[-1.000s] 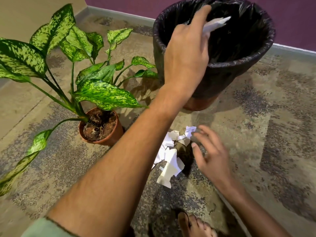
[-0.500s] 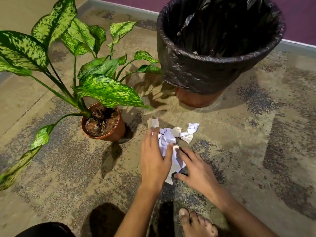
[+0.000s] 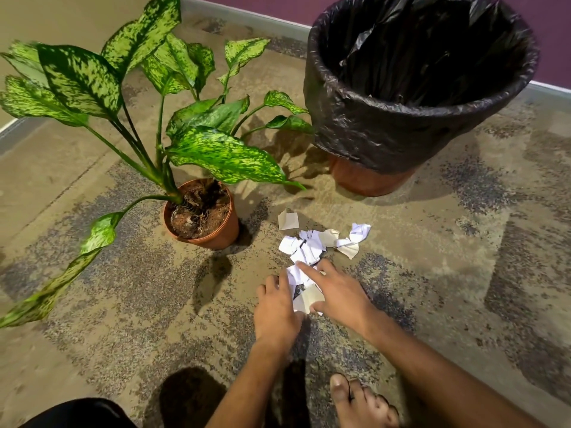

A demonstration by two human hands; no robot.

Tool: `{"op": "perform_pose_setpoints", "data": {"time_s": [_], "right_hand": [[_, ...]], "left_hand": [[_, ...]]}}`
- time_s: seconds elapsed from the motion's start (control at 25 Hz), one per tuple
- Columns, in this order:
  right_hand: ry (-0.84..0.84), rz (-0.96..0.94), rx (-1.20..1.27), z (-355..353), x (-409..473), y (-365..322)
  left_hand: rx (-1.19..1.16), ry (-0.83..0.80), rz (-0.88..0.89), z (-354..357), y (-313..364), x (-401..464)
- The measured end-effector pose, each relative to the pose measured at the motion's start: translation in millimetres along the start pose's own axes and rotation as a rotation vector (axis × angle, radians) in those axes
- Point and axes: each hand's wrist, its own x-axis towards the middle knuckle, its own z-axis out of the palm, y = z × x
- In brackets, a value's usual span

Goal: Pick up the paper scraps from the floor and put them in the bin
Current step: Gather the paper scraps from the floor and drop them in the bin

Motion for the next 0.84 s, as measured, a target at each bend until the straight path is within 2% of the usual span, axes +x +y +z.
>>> {"op": "perform_pose_setpoints", "data": {"time_s": [0.24, 0.48, 0.56, 0.68, 0.84], "right_hand": [[0.042, 0.000, 0.195, -6, 8, -8], [0.157, 0.029, 0.245, -46, 1, 5], [0.234, 0.034, 0.263, -77, -6, 10], [0.465, -0.001, 0.304, -136, -21, 11], [0.972, -0.162, 0.242, -213, -40, 5]], "left_hand": [[-0.238, -0.024, -0.028, -12, 3, 21], [-0.453, 0.047, -0.019, -42, 29, 22], [-0.475, 0.131, 0.060, -61, 46, 22], [-0.541, 0.359, 0.199, -92, 74, 22], [-0.783, 0.657, 0.456, -150, 118, 20]]}}
